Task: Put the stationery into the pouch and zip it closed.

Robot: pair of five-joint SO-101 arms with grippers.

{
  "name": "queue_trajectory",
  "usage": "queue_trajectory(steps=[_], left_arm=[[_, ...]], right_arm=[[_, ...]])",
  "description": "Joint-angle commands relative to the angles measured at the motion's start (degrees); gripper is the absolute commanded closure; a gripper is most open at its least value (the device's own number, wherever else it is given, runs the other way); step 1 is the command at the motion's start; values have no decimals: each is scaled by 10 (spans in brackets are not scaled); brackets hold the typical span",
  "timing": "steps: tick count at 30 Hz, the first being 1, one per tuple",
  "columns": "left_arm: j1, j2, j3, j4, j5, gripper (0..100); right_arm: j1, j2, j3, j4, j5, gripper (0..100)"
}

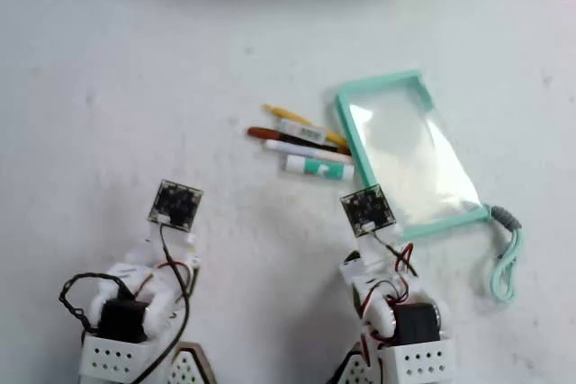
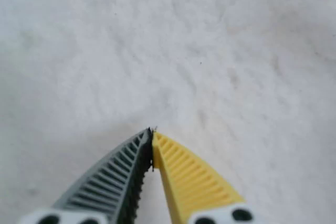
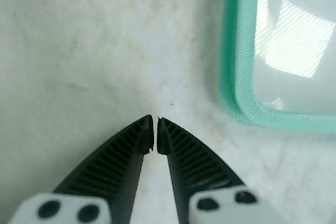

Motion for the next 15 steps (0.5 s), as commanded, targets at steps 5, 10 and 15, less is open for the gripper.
queue_trajectory(steps=[5, 10, 15], left_arm=[[-2, -4, 0, 4, 3, 976], [-2, -4, 0, 4, 3, 976], [-2, -4, 0, 4, 1, 976]], right_arm=[[-6, -3, 5, 3, -4, 981], [-5, -3, 5, 3, -6, 981], [-5, -3, 5, 3, -6, 981]])
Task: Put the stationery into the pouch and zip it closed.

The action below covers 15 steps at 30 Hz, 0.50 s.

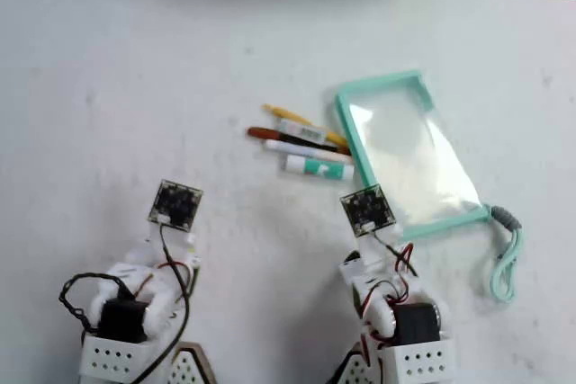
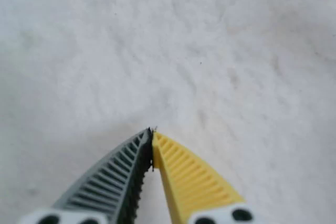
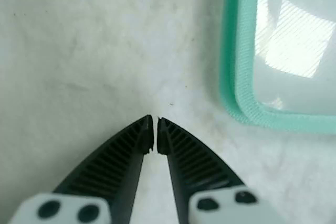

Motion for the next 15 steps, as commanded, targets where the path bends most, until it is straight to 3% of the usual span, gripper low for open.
queue_trajectory(steps=[1, 10, 15], left_arm=[[-2, -4, 0, 4, 0, 976], [-7, -6, 0, -38, 0, 976], [-7, -6, -1, -95, -1, 976]], right_arm=[[-5, -3, 5, 3, -6, 981], [-6, -4, 5, -2, -5, 981], [-6, -4, 5, -128, -4, 981]])
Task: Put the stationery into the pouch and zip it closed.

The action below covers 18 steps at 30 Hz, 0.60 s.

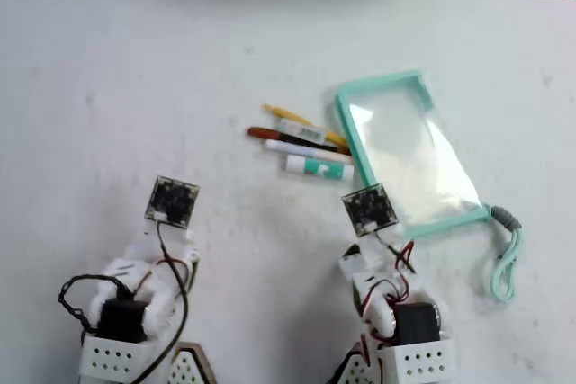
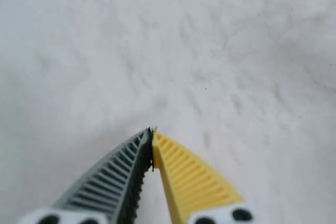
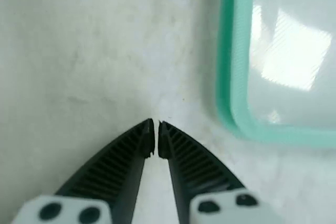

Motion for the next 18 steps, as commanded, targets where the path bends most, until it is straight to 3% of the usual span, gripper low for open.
queue_trajectory(steps=[1, 3, 8, 12, 18], left_arm=[[-2, -6, -1, -52, -1, 976], [-2, -6, -6, -94, -1, 976], [0, -6, -70, -190, -1, 976], [22, -6, -148, -226, -1, 976], [27, -6, -163, -325, -2, 976]], right_arm=[[-4, -4, 5, -108, -4, 981], [-2, -2, 5, -153, -5, 981], [5, -3, 5, -120, -1, 981], [43, -3, 5, -120, -1, 981], [91, -4, 5, -124, -1, 981]])
